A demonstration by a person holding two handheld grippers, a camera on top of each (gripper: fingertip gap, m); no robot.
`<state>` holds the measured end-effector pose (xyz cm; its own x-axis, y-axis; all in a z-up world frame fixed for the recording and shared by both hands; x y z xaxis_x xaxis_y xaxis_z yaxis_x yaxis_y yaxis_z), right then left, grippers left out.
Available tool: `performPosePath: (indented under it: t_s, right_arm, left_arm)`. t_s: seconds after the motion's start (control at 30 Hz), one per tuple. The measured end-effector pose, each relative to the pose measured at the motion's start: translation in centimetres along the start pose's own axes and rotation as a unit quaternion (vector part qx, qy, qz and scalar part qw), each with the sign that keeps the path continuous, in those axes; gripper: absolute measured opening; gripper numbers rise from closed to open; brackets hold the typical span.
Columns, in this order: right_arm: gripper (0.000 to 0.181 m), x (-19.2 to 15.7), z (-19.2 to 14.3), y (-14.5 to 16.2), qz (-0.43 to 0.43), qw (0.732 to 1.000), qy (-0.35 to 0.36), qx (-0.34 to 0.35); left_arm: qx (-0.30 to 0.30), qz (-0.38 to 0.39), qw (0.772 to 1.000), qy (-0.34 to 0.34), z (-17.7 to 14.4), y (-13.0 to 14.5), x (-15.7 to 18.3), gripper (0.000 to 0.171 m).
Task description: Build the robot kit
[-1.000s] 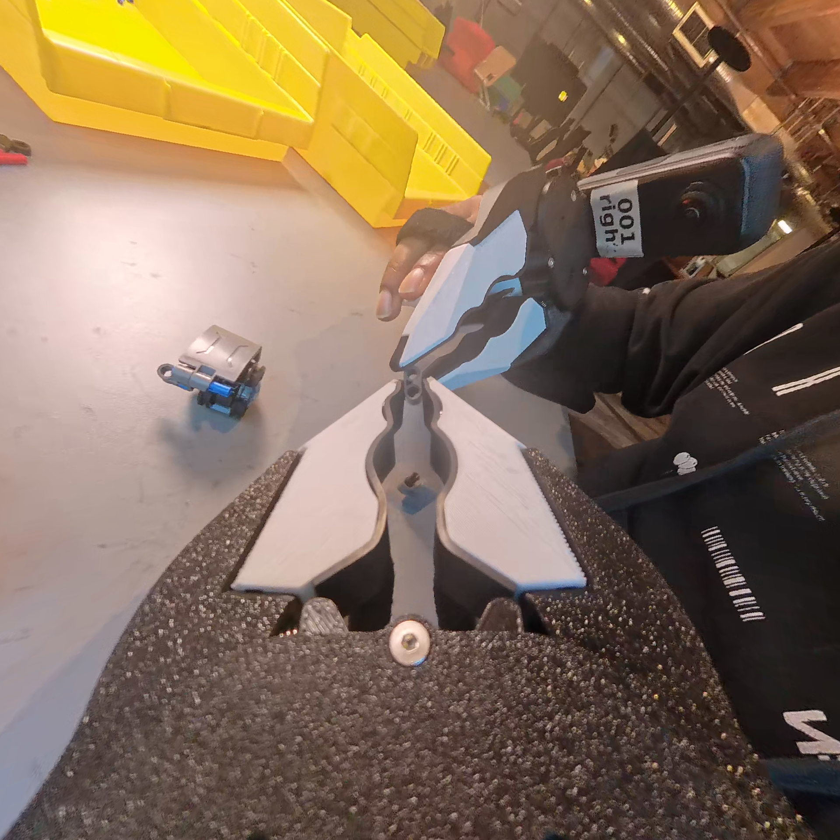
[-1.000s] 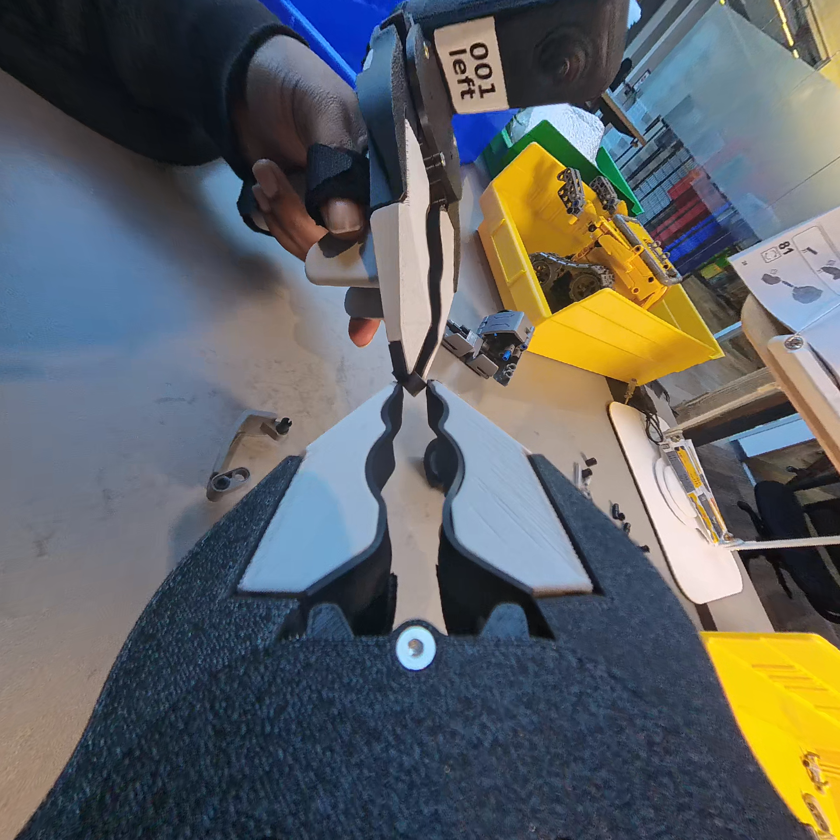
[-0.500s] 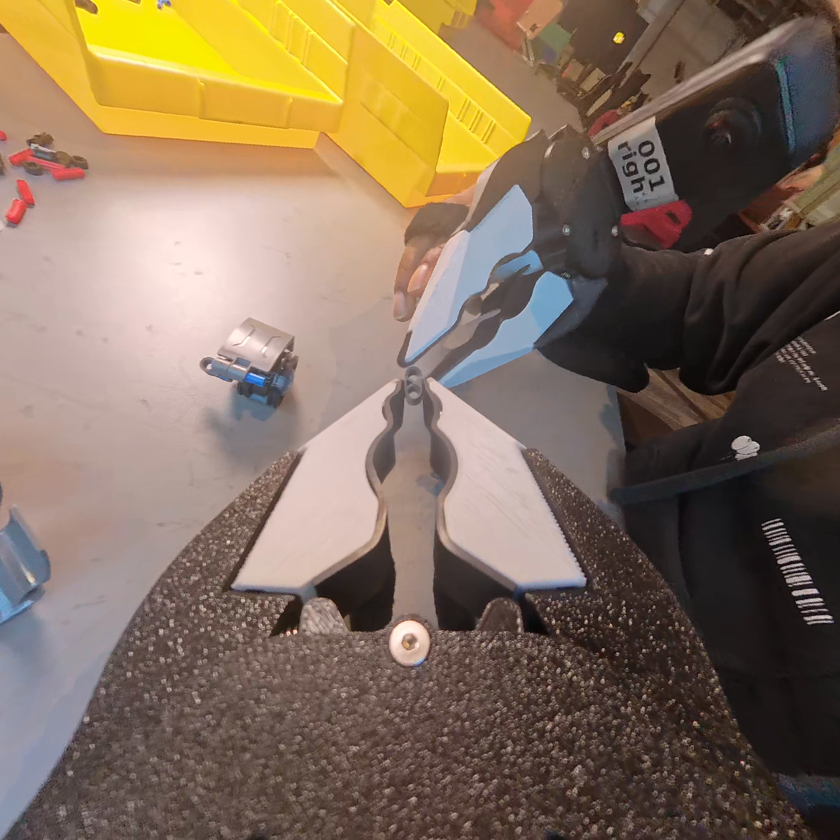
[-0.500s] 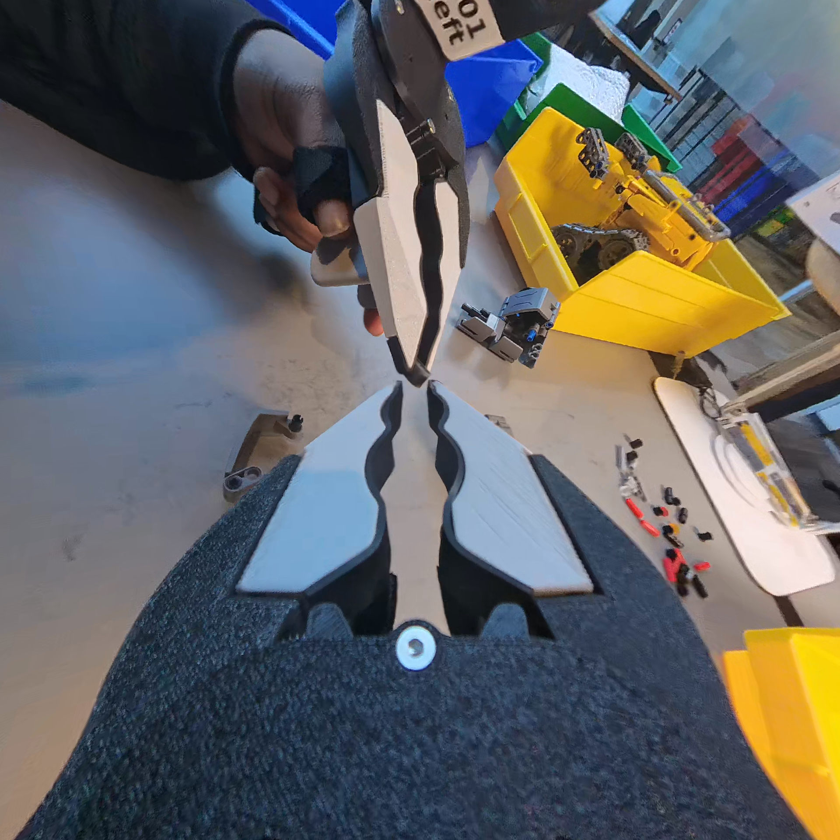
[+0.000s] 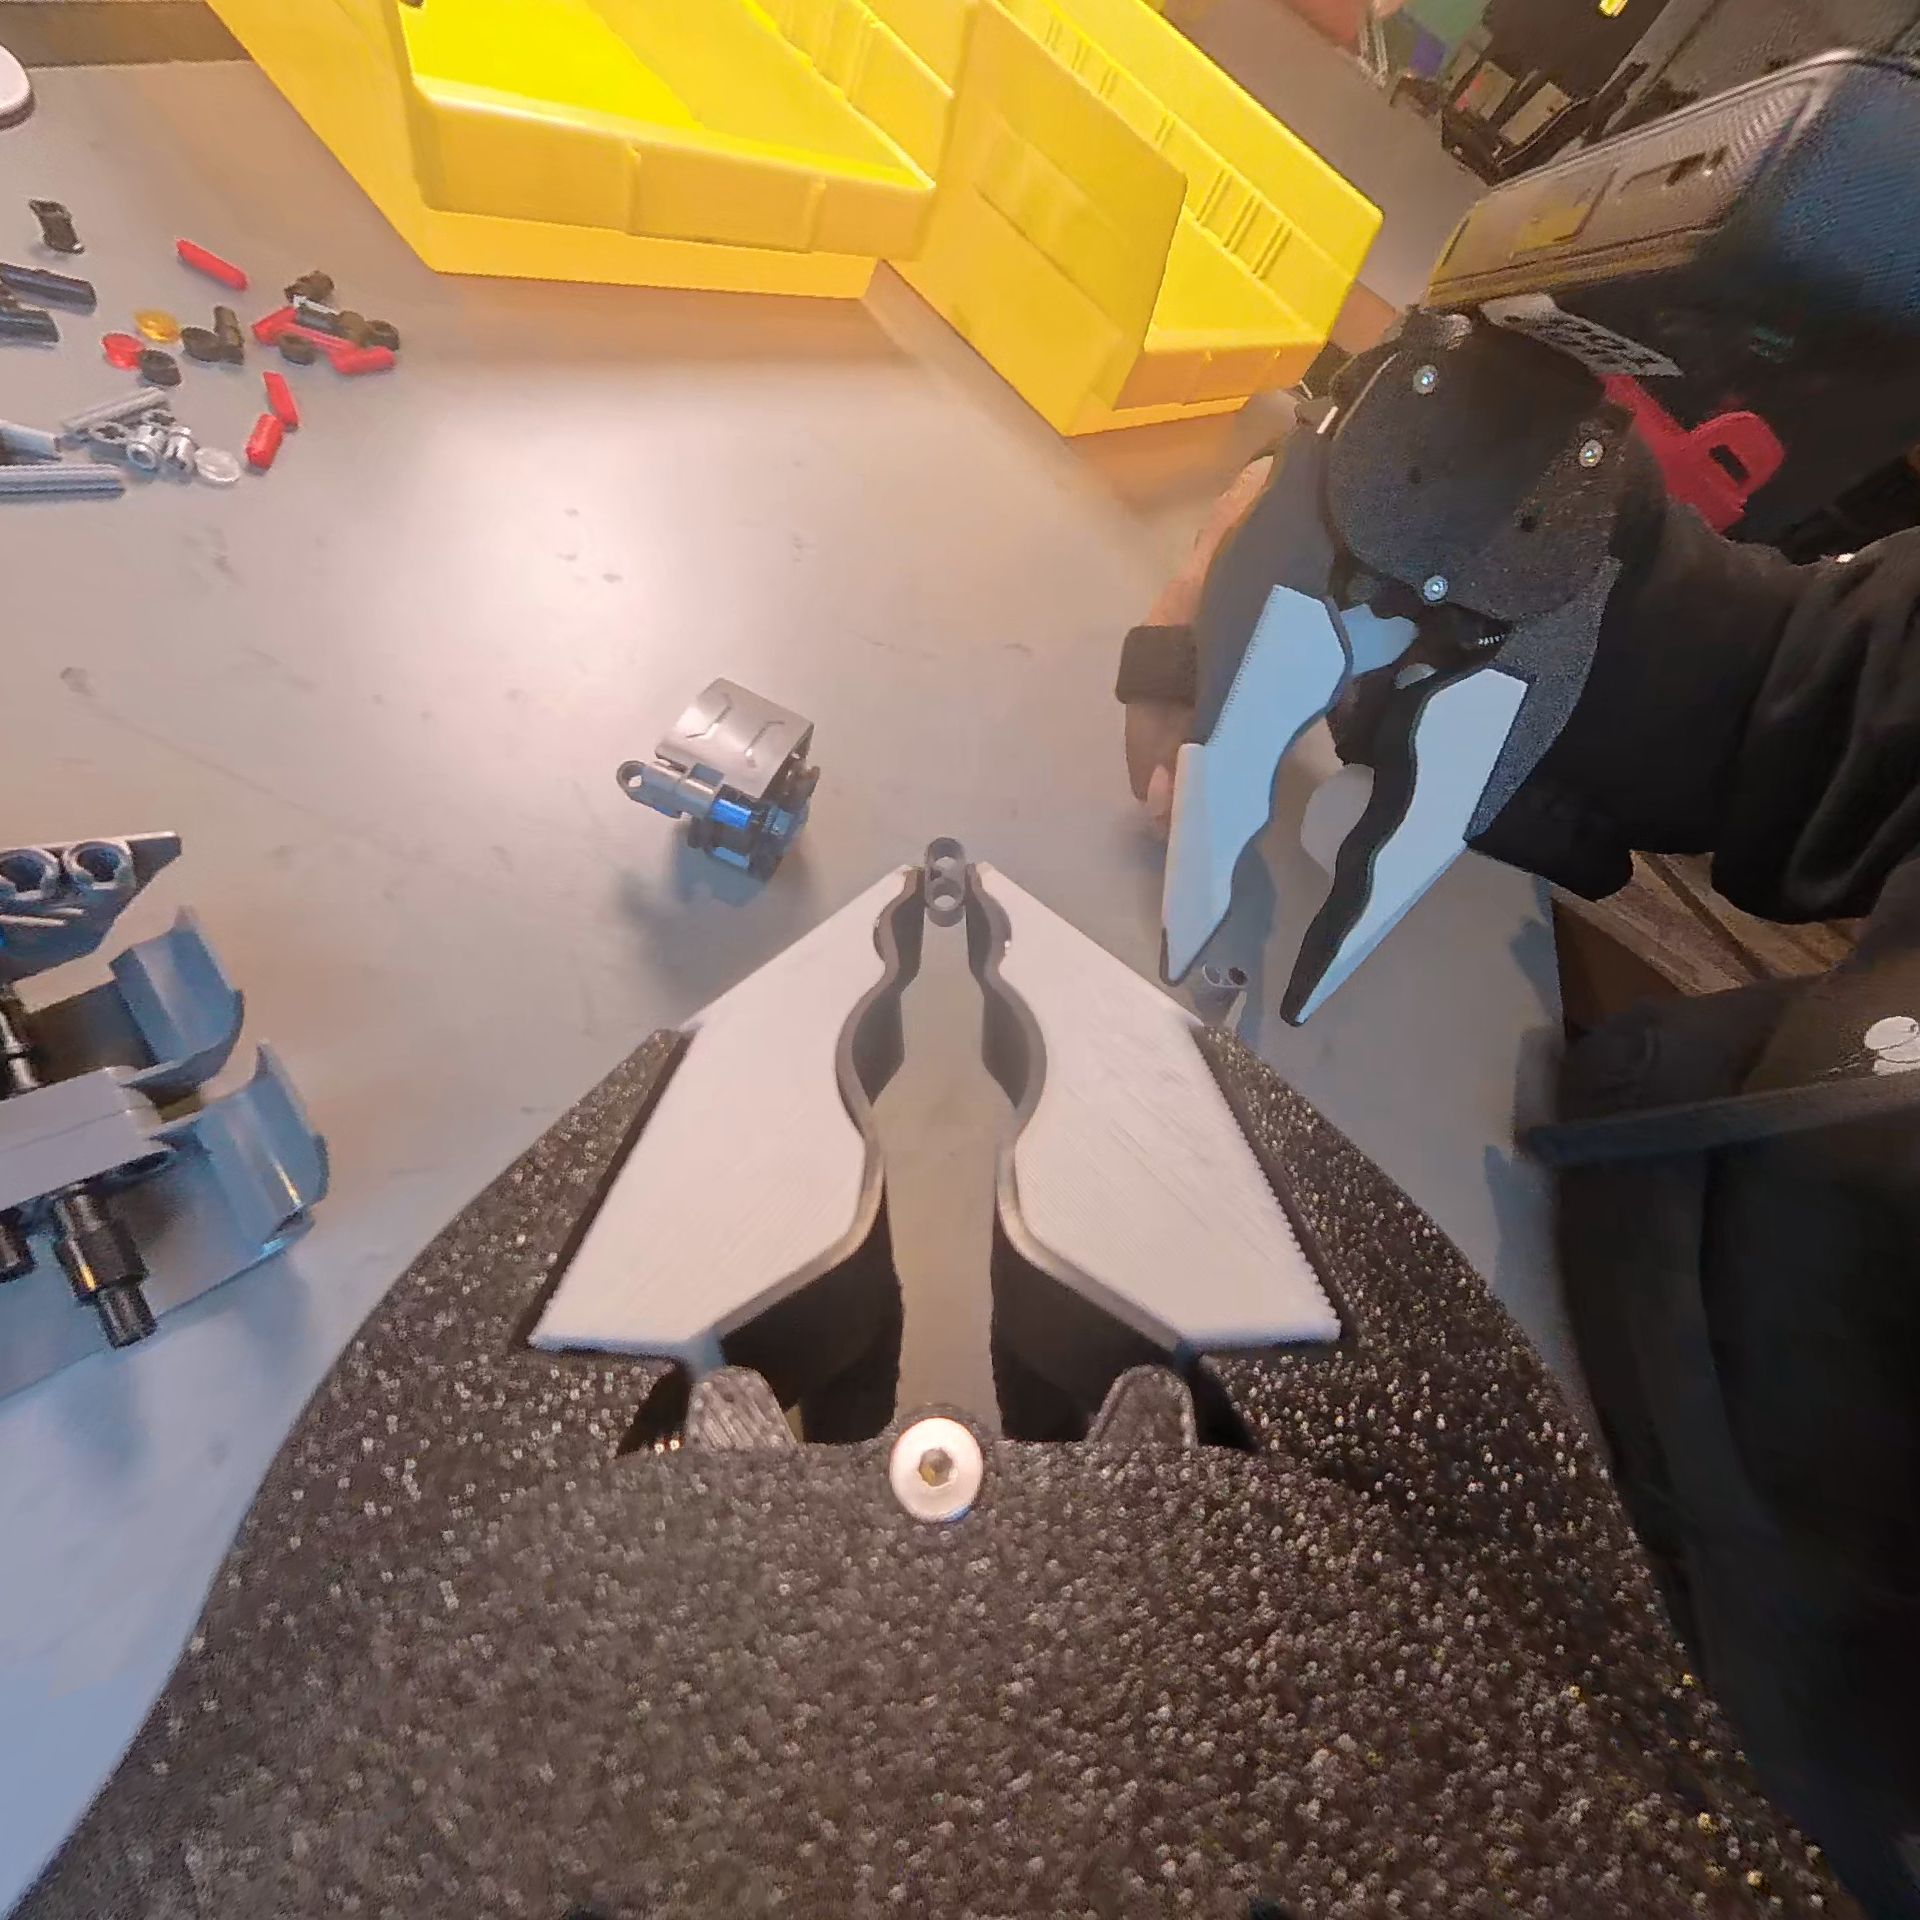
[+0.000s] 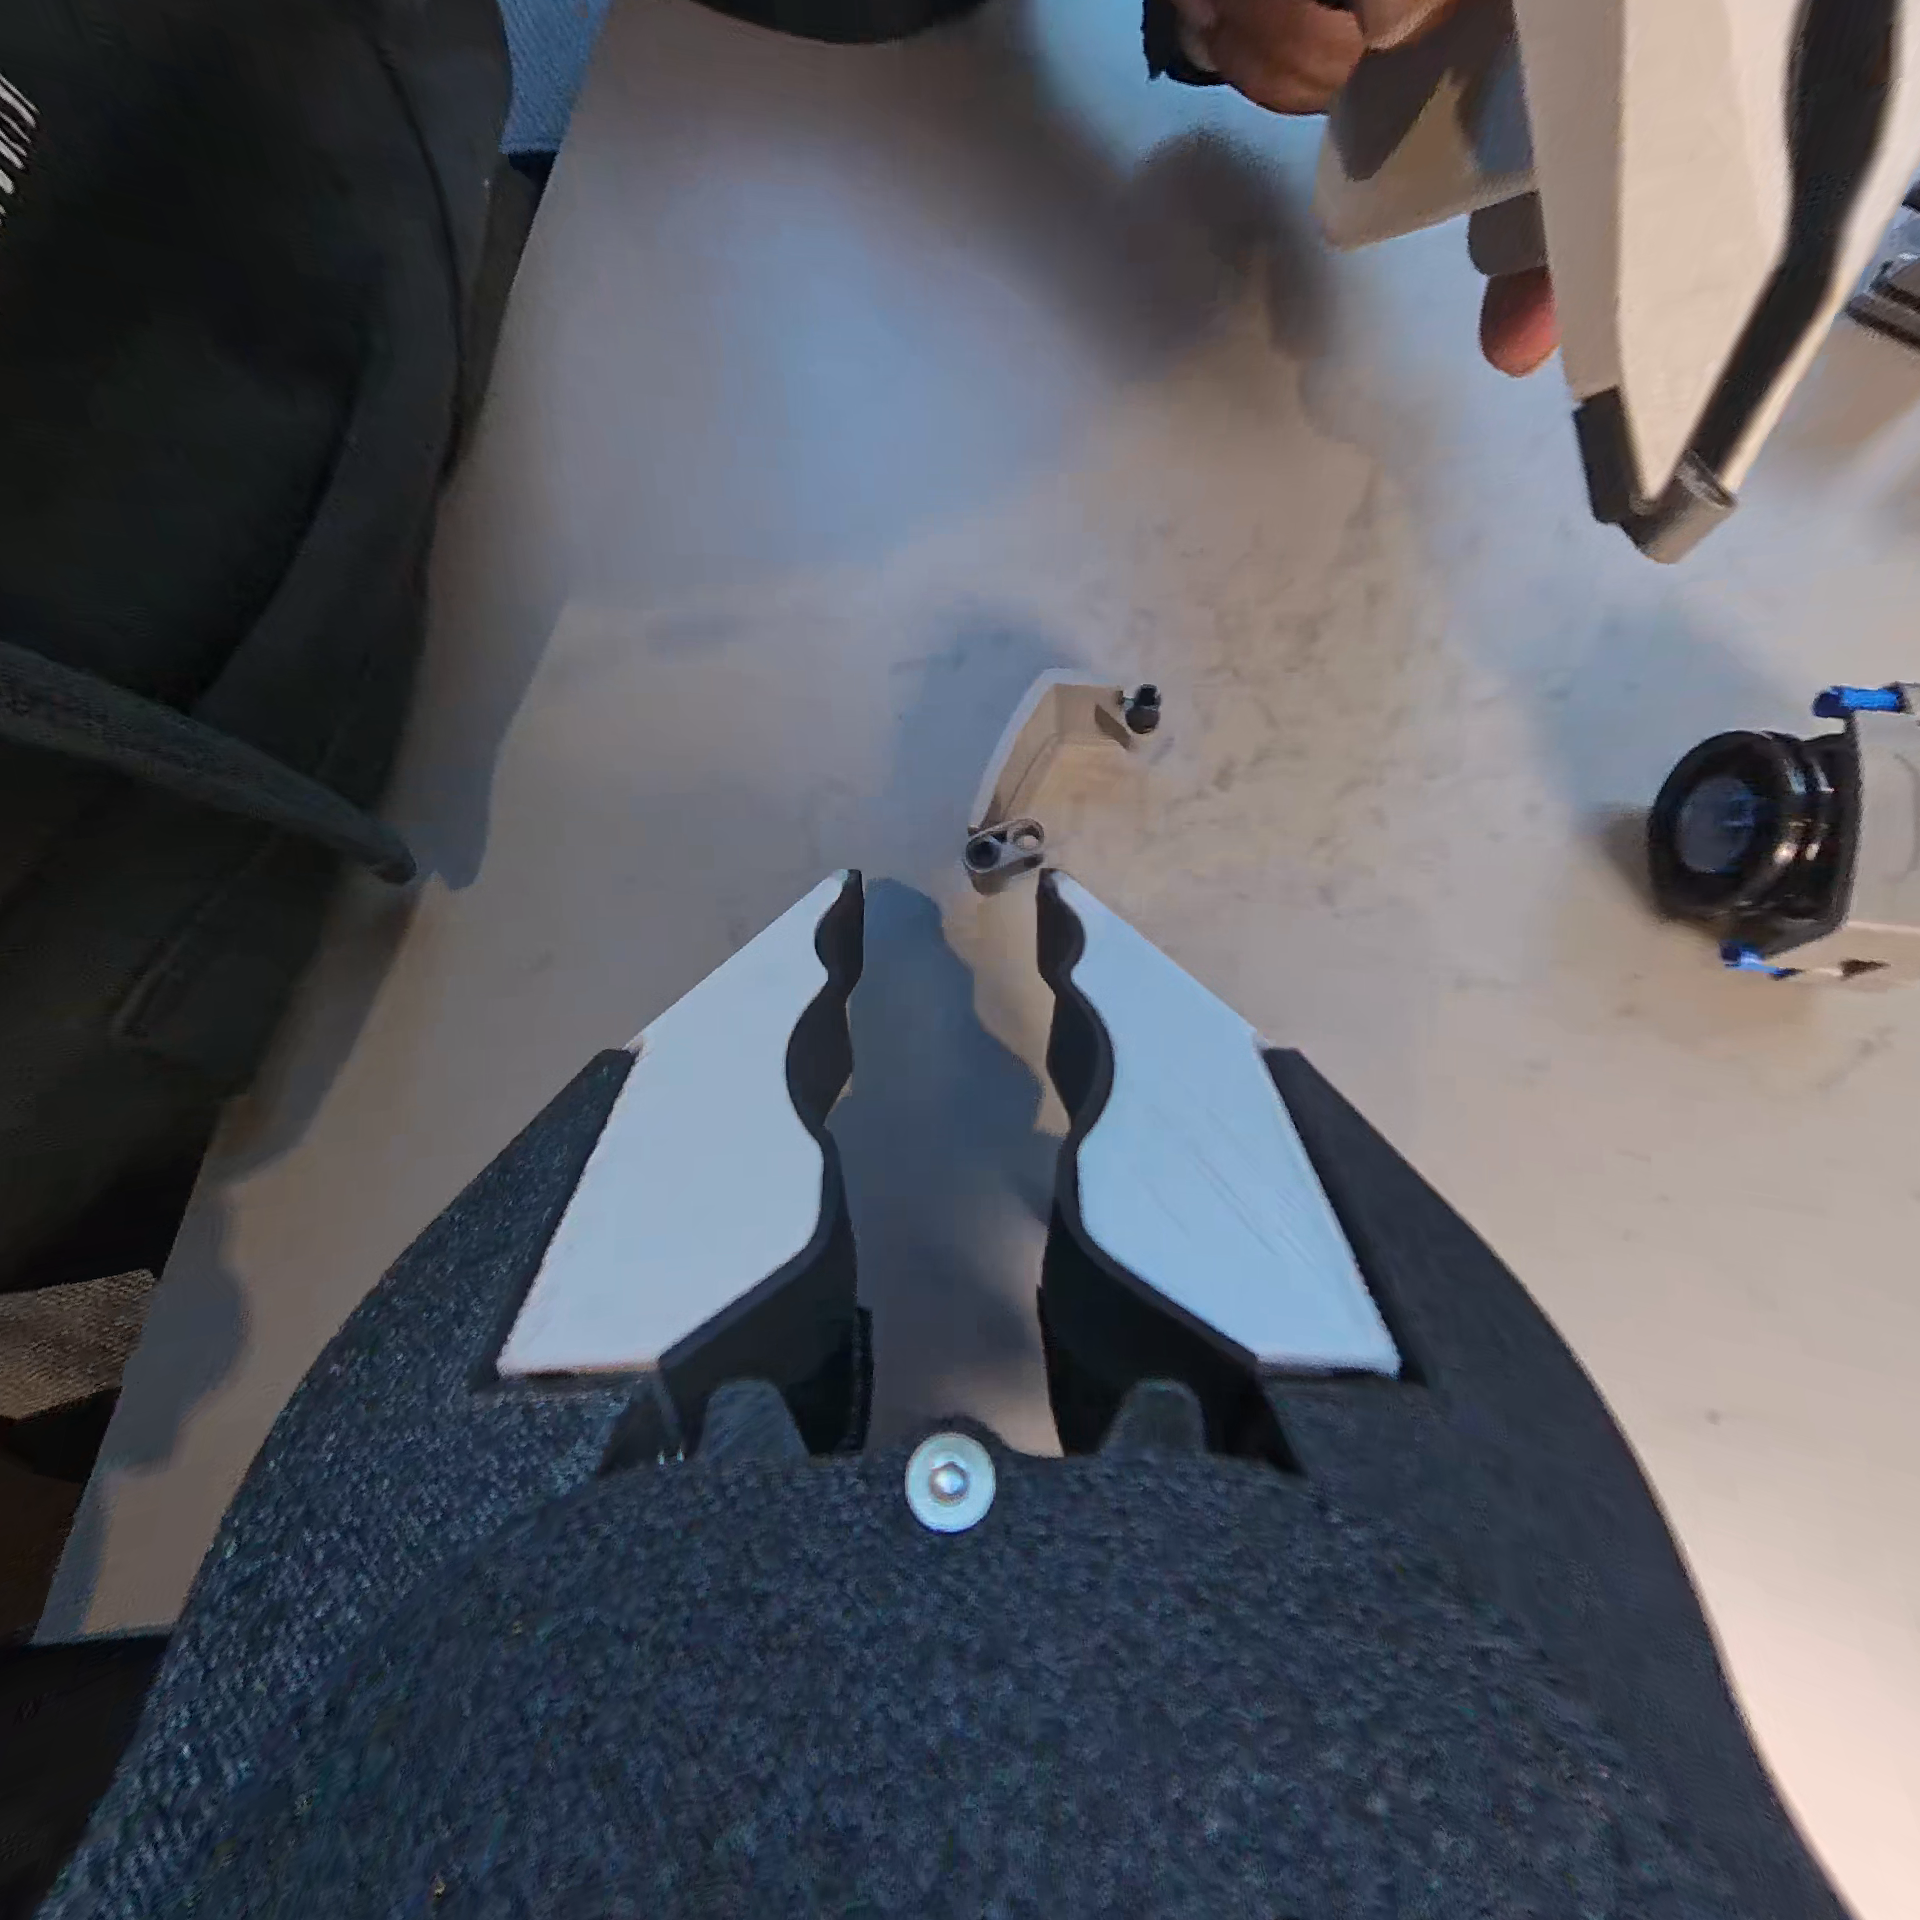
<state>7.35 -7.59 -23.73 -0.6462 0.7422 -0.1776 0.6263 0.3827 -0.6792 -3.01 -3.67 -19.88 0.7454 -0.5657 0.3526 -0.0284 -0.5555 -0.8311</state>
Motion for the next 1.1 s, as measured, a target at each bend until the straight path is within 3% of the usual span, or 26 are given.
performPosePath:
  t_s: [0.3,0.47,0.57,0.87,1.1]
  right_arm:
    - [0.032,-1.6,0.3,-1.9,-0.016,0.998,-0.035,0.04]
    - [0.021,3.2,-3.4,-3.6,-0.007,0.985,0.106,0.137]
    - [0.017,4.3,-4.1,-4.4,-0.012,0.975,0.144,0.168]
    - [0.011,4.4,-3.7,-4.9,0.01,0.971,0.112,0.211]
    - [0.007,4.0,-3.5,-4.7,-0.026,0.974,0.115,0.191]
  left_arm:
    - [-0.011,-0.001,1.0,0.005,0.2,0.4,0.1,0.007]
    - [-0.01,-0.002,0.999,0.038,0.4,0.3,1.5,0.007]
    - [-0.004,0.043,0.998,0.037,0.5,0.1,2.5,0.007]
    - [0.008,0.261,0.965,-0.025,0.4,0.0,4.7,0.007]
    - [-0.007,0.294,0.956,-0.025,0.5,0.6,5.0,0.007]
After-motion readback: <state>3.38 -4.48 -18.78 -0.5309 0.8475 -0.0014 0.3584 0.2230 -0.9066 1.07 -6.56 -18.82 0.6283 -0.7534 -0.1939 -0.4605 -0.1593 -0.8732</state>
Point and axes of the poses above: each gripper's, where its closed fingertips meet, z out along the fingers, y out of its underside, x = y × z across the jaws, the point moved 2 cm from there along -z, back along the fingers, and after that the axes turned 5 degrees about -y, right-handed, at the moved point
